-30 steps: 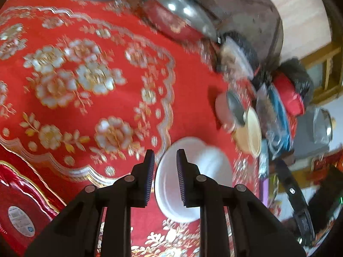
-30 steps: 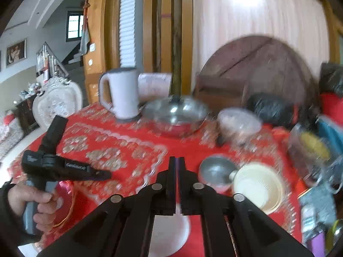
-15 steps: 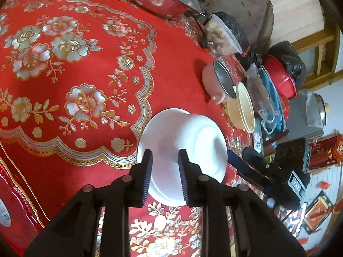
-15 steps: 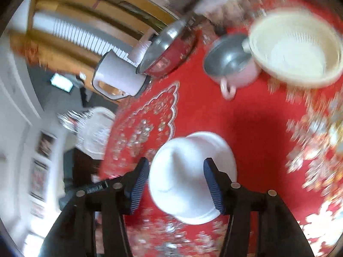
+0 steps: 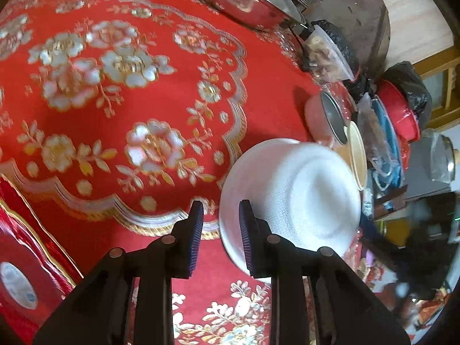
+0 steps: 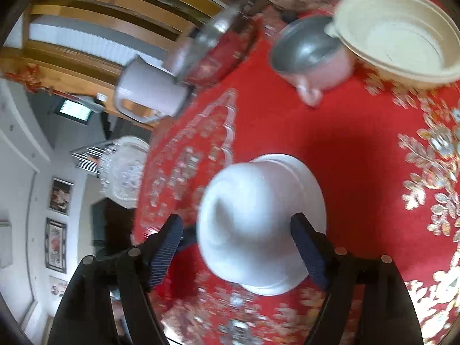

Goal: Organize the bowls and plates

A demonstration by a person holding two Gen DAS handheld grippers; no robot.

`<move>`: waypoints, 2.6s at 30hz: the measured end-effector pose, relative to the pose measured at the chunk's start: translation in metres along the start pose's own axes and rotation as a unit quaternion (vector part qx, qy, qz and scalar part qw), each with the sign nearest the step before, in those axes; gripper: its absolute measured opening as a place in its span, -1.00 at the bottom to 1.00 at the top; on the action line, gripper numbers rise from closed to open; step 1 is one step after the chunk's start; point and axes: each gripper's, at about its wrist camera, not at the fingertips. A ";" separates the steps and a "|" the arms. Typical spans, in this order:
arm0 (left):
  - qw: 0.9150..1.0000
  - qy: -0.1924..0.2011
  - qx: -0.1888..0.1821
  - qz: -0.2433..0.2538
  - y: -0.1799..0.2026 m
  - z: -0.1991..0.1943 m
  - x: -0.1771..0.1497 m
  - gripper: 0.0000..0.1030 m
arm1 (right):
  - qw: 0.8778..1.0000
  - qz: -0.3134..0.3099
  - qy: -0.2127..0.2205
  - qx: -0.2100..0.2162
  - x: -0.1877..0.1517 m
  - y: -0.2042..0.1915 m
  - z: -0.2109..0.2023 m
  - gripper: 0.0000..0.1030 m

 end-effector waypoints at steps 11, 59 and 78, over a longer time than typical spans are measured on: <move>0.993 0.046 0.078 -0.075 -0.085 -0.041 0.034 -0.71 | 0.996 -0.060 0.006 0.064 0.011 -0.103 0.067 0.75; 0.995 0.022 0.053 -0.085 -0.055 0.012 0.085 -0.58 | 0.992 0.086 -0.031 0.088 0.062 -0.020 0.108 0.93; 0.978 -0.006 -0.026 -0.206 -0.156 -0.034 0.075 -0.83 | 0.975 -0.106 -0.035 0.190 0.027 -0.186 0.108 0.76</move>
Point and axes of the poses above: each gripper's, at about its wrist camera, not at the fingertips, and z roughly the way its jaws point, y to its right, x to its top
